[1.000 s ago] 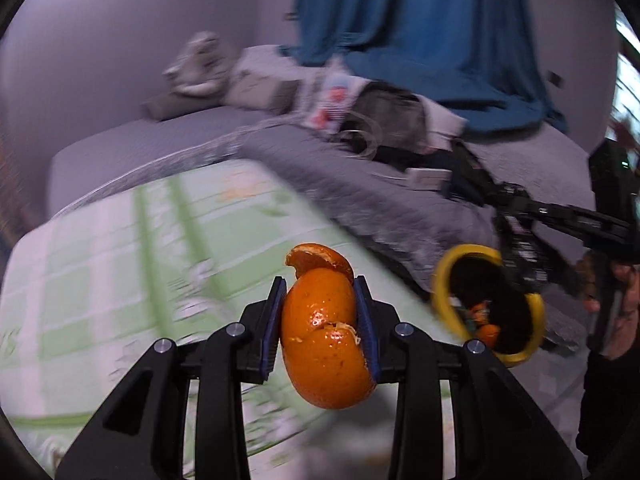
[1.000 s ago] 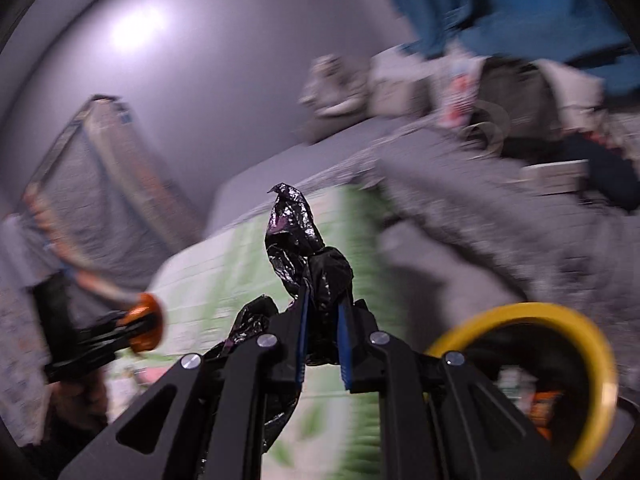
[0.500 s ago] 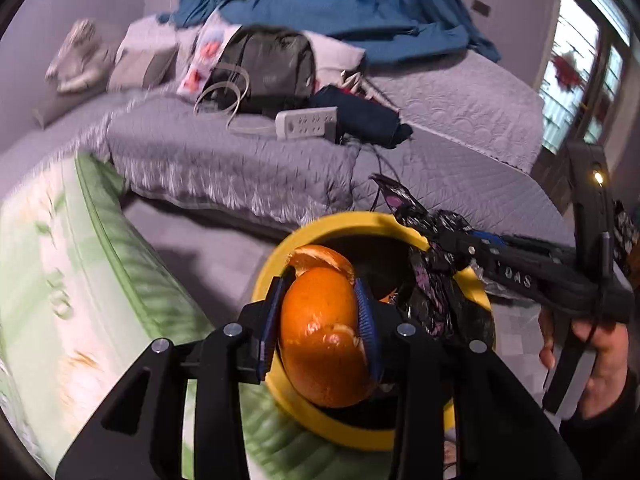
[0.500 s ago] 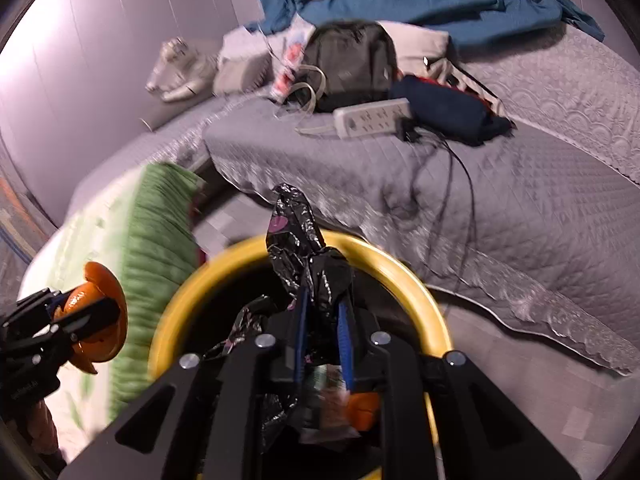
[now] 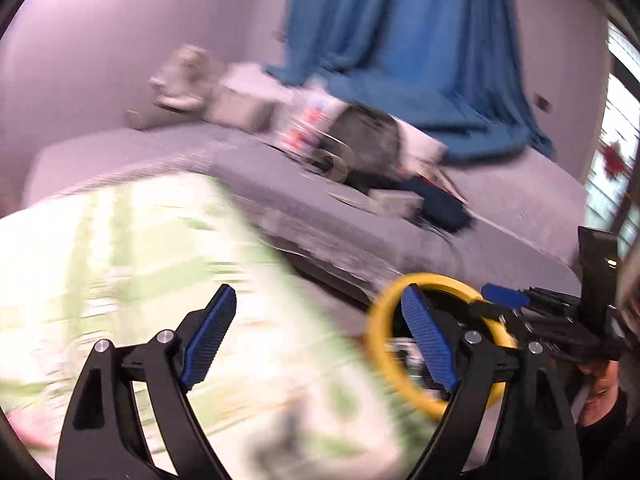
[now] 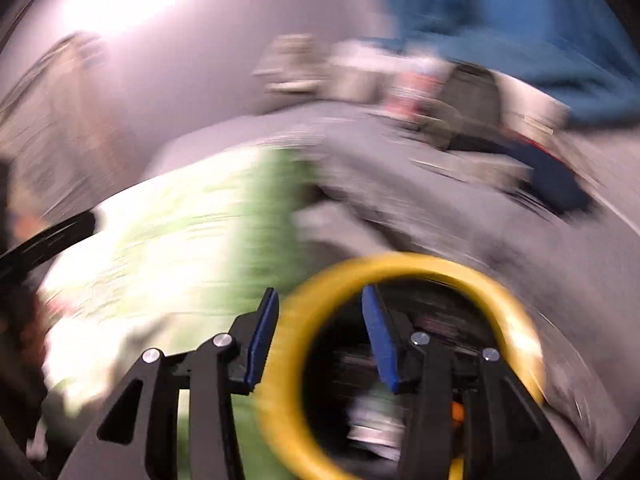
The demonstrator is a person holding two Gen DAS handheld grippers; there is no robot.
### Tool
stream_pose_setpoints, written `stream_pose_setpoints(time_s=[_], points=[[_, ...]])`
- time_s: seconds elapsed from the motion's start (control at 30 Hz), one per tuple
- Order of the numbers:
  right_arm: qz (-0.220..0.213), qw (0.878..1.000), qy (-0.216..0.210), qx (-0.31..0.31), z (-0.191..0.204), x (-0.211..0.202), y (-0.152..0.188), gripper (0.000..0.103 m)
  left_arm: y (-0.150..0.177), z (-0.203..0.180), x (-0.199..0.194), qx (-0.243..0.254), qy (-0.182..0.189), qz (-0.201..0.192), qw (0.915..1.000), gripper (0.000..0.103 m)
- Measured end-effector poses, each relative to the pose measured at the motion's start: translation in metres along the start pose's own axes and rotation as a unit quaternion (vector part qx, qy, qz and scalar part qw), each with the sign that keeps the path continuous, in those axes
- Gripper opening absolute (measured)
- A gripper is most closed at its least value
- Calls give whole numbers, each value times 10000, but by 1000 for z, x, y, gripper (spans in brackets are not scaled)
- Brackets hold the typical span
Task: Collect trash
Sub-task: 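Move both grippers back over the trash on the mattress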
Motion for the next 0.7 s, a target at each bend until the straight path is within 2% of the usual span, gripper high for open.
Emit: stream_pose_setpoints(time_s=[0.03, 0.1, 0.17, 0.23, 0.27, 0.33, 0.37, 0.43, 0.47, 0.57, 0.63, 0.7], points=[[9, 9981, -480, -380, 35, 8, -7, 42, 5, 21, -22, -79, -225, -129, 9996, 81], [140, 9841, -1368, -1127, 107, 25, -15, 42, 15, 57, -64, -223, -690, -358, 9967, 81], [263, 9658, -1893, -1750, 166, 39, -18, 42, 27, 89, -104, -353, -1278, -514, 9898, 81], [414, 9354, -2326, -2632, 237, 59, -15, 41, 43, 125, -145, -652, -1869, -645, 9781, 81], [464, 9239, -2432, -2918, 261, 67, -13, 41, 52, 143, -163, -875, -2091, -676, 9716, 81], [701, 8919, -2769, -3506, 317, 89, -11, 41, 67, 168, -193, -1213, -2389, -718, 9608, 81], [819, 8785, -2827, -3762, 342, 101, -10, 41, 74, 180, -206, -1336, -2569, -732, 9544, 81], [964, 8603, -2804, -4147, 378, 117, -3, 41, 89, 204, -232, -1555, -2939, -760, 9401, 81], [1199, 8465, -2890, -4307, 396, 129, 0, 41, 99, 214, -244, -1716, -3061, -764, 9333, 81], [1615, 8192, -3030, -4594, 424, 151, 5, 41, 119, 243, -272, -2089, -3173, -802, 9216, 81], [1782, 8120, -2946, -4712, 434, 165, 8, 41, 131, 257, -282, -2188, -3293, -760, 9154, 81], [1997, 8066, -2960, -4711, 441, 179, 6, 41, 135, 261, -282, -2197, -3319, -691, 9148, 81]])
Point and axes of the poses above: each gripper's, at about its wrist camera, not at the fingertips, and x roughly the way its jaws point, z to its left, y to its underside, the point moved 1 cm from there along x, roughly the way its jaws point, and after that the axes turned 2 degrees about -z, right-handed, at the moved point
